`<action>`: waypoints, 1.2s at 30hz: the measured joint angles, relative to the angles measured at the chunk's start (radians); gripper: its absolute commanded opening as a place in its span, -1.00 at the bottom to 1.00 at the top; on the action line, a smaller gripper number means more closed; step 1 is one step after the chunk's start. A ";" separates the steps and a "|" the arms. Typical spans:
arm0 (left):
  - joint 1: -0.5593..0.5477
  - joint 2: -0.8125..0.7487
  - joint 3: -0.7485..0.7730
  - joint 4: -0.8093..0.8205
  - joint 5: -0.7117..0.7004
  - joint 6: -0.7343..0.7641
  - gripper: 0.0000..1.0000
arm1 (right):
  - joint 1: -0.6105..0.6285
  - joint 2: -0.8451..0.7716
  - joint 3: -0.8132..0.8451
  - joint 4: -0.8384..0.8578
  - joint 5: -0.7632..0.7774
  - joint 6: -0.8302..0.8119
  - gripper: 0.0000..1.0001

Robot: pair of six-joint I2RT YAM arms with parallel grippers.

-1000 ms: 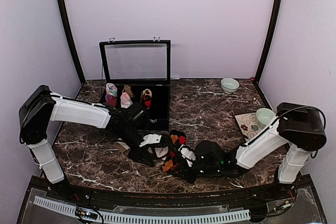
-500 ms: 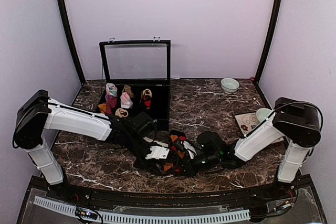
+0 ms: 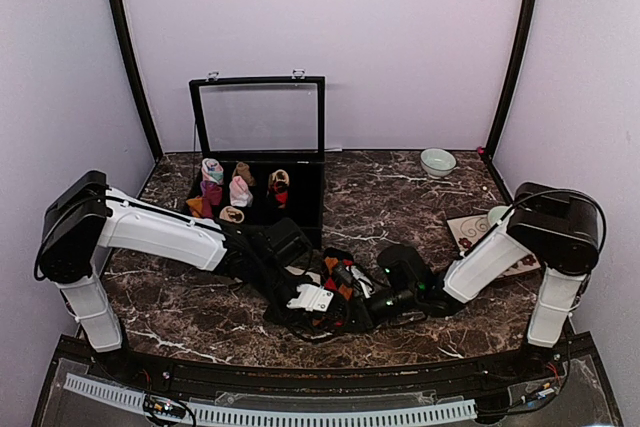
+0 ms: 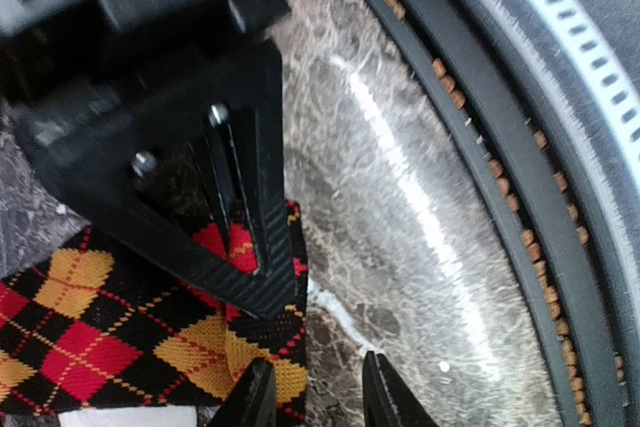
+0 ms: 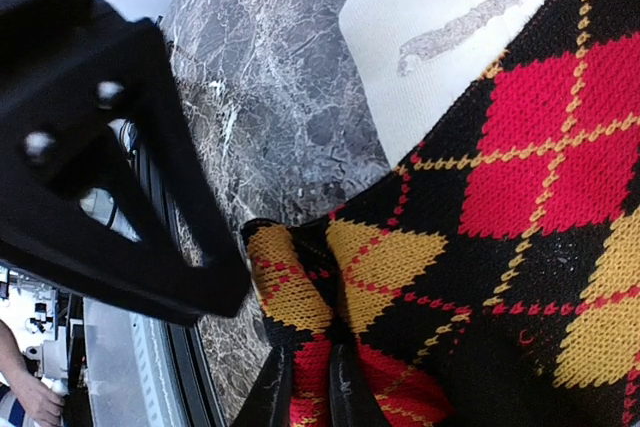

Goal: Roll the socks
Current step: Roll the sock at the center of the board.

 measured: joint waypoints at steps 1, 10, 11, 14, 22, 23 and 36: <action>0.000 0.016 0.003 0.003 -0.011 0.007 -0.41 | -0.002 0.006 0.001 0.005 -0.011 0.001 -0.77; -0.001 0.053 0.000 0.068 -0.067 0.034 -0.34 | -0.014 0.022 0.006 0.013 -0.050 0.007 -0.77; -0.001 0.053 0.000 0.071 -0.069 0.033 -0.32 | -0.015 0.023 0.006 0.015 -0.052 0.008 -0.77; -0.001 0.051 0.000 0.070 -0.066 0.032 -0.30 | -0.020 0.027 0.005 0.023 -0.060 0.010 -0.77; -0.005 0.040 0.000 0.044 -0.064 0.050 -0.37 | -0.031 0.037 0.004 0.040 -0.080 0.011 -0.77; -0.006 0.040 0.000 0.045 -0.065 0.052 -0.38 | -0.032 0.039 0.004 0.042 -0.083 0.011 -0.77; -0.005 0.089 0.000 0.090 -0.106 0.068 -0.51 | -0.033 0.039 0.004 0.043 -0.088 0.021 -0.63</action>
